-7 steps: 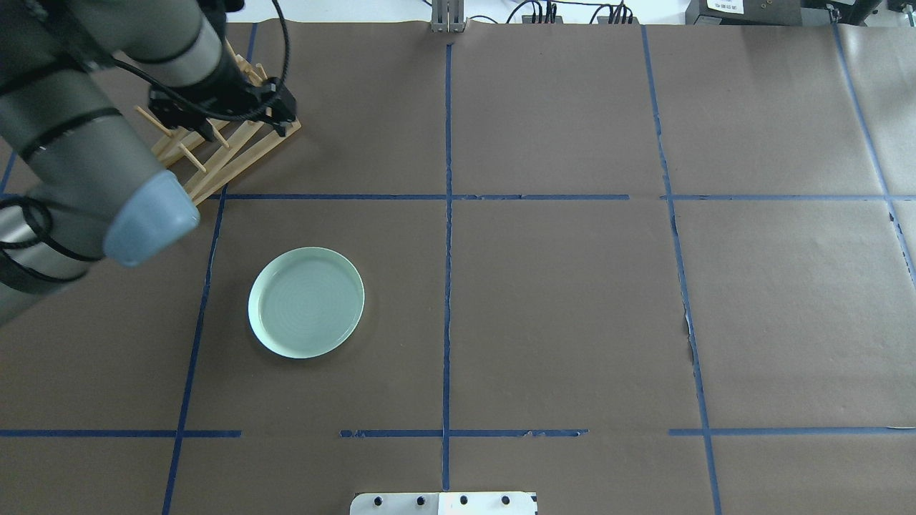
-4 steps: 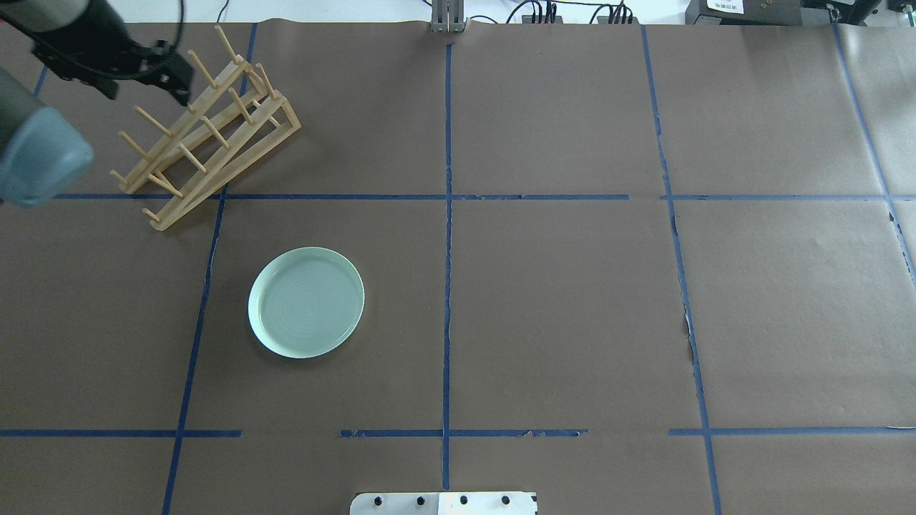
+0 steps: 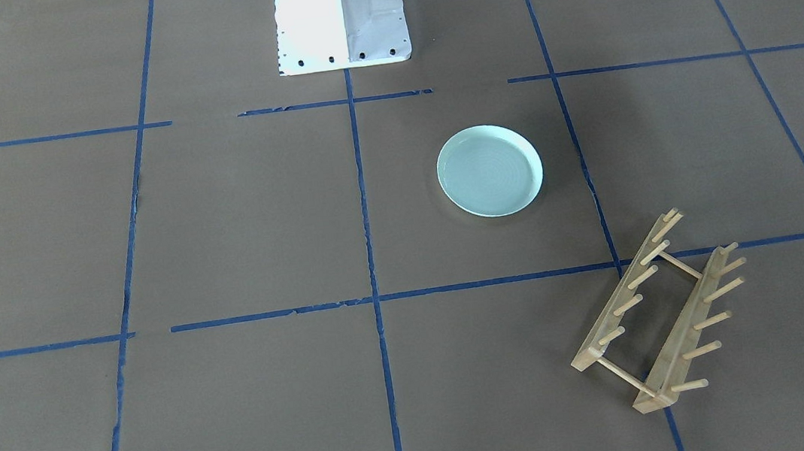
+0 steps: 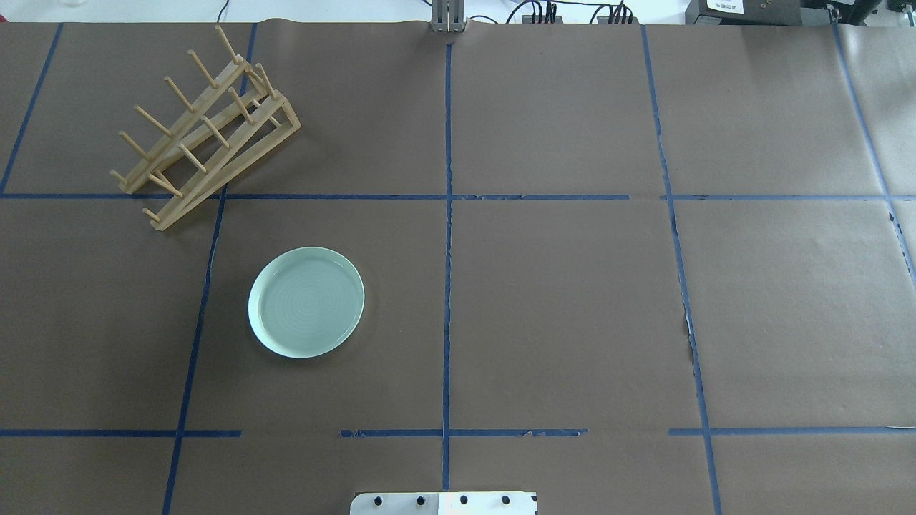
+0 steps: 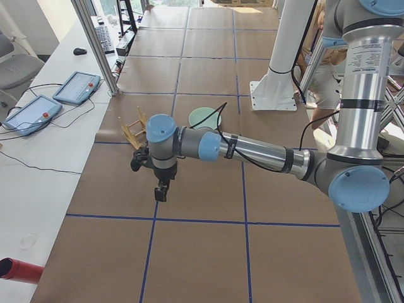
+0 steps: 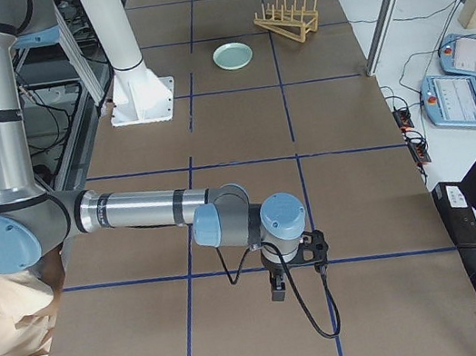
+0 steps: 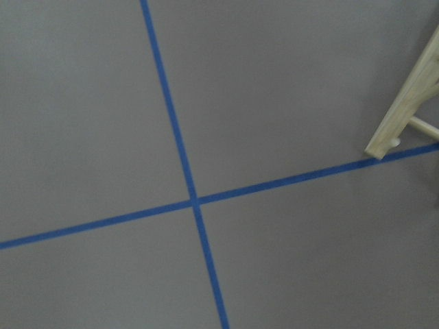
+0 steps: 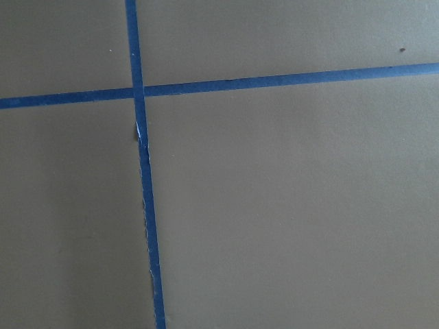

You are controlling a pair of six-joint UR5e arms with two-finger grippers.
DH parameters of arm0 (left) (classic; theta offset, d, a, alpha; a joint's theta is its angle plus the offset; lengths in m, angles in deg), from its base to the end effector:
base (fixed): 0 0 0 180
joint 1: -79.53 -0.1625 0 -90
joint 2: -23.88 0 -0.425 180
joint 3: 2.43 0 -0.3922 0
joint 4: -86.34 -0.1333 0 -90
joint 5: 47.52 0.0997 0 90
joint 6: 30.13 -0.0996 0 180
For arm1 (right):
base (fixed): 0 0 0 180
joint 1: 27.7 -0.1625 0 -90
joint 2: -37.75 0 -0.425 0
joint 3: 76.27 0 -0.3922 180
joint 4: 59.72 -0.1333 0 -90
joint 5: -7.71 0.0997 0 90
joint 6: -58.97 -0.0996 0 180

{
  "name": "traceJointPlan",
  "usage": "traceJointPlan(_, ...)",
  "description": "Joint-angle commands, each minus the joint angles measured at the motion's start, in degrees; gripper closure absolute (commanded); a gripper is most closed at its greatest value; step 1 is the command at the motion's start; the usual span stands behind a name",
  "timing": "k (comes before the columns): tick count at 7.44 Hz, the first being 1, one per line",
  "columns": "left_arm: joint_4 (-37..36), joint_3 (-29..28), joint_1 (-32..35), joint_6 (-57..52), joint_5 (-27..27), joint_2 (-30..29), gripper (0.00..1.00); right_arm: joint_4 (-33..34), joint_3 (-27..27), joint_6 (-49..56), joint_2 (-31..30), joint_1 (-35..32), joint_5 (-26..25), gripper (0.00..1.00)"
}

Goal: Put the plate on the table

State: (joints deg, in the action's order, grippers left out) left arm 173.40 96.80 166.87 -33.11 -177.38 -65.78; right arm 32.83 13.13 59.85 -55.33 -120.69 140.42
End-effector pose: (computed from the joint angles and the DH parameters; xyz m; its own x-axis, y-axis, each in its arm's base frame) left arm -0.0466 -0.4947 0.5926 0.7603 0.1535 -0.6312 -0.0858 0.9869 0.1367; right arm 0.0896 -0.4557 0.6956 0.7307 0.0966 0.6759 -0.0406 0.9943 -0.0982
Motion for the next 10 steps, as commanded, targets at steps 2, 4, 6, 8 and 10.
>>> traceJointPlan(2,0.1,-2.4,3.4,0.0,-5.7,2.3,0.00,0.0,0.0,0.0,0.0,0.0,0.0,0.00)
traceJointPlan(4,0.4,-2.2,3.3,0.1,-5.5,2.3,0.00,0.0,0.0,0.0,0.0,0.0,0.0,0.00)
traceJointPlan(6,0.8,-2.5,3.5,0.2,-5.7,2.4,0.00,0.0,0.0,0.0,0.0,0.0,0.0,0.00)
traceJointPlan(8,0.7,-2.0,3.4,0.2,-5.1,1.4,0.00,0.0,0.0,0.0,0.0,0.0,0.0,0.00)
traceJointPlan(10,0.5,-1.7,3.4,-0.1,-5.4,1.5,0.00,0.0,0.0,0.0,0.0,0.0,0.0,0.00)
